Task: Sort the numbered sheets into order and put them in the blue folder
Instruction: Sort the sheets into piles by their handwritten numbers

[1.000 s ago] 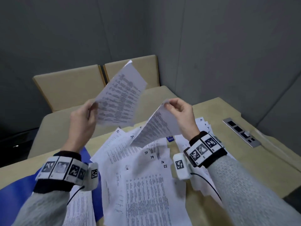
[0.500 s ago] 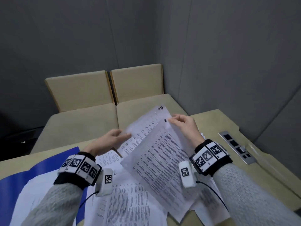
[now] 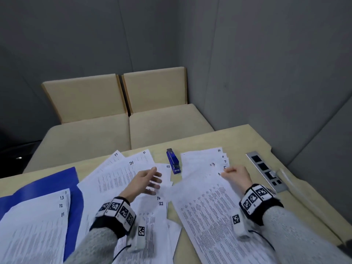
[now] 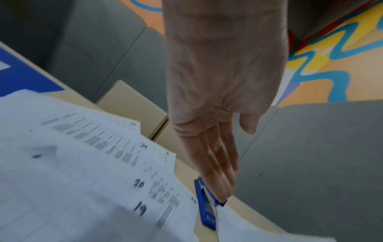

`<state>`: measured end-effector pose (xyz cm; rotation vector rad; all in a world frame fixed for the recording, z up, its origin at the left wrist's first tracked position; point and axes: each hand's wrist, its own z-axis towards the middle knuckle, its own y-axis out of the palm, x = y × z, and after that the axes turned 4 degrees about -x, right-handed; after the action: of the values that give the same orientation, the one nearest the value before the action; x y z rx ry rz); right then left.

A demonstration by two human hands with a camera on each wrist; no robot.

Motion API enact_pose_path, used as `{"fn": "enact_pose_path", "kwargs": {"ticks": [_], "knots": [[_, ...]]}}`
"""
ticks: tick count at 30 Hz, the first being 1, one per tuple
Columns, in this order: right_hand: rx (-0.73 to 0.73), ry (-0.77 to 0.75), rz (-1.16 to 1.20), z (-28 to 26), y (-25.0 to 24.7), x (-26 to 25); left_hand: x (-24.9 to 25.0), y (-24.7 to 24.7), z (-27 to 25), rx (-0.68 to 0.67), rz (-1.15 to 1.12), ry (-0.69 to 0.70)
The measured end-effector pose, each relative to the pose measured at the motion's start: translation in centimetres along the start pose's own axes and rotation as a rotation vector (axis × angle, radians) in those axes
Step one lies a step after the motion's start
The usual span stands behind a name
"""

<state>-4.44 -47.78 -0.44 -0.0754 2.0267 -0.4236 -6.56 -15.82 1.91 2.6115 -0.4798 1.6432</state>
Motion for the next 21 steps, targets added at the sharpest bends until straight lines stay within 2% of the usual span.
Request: {"fn": "enact_pose_path", "kwargs": {"ticks": [5, 11, 14, 17, 21], "knots": [[0.093, 0.238, -0.001, 2.7, -2.3, 7.7, -3.3, 1.4, 1.4, 0.012, 0.052, -0.077], [0.121, 0.304, -0.012, 4.6, -2.2, 9.9, -5.0, 2.1, 2.4, 0.033, 0.122, -0.08], [0.177, 0.309, -0.114, 5.1, -1.8, 9.5, -5.7, 2.0, 2.5, 0.048, 0.13, -0.075], [0.229, 0.276, -0.372, 4.4, -1.2, 8.5, -6.5, 1.3, 1.9, 0.076, 0.169, -0.078], [0.28, 0.087, -0.706, 3.3, 0.7, 7.8, -8.4, -1.0, 0.9, 0.174, 0.309, -0.077]]}}
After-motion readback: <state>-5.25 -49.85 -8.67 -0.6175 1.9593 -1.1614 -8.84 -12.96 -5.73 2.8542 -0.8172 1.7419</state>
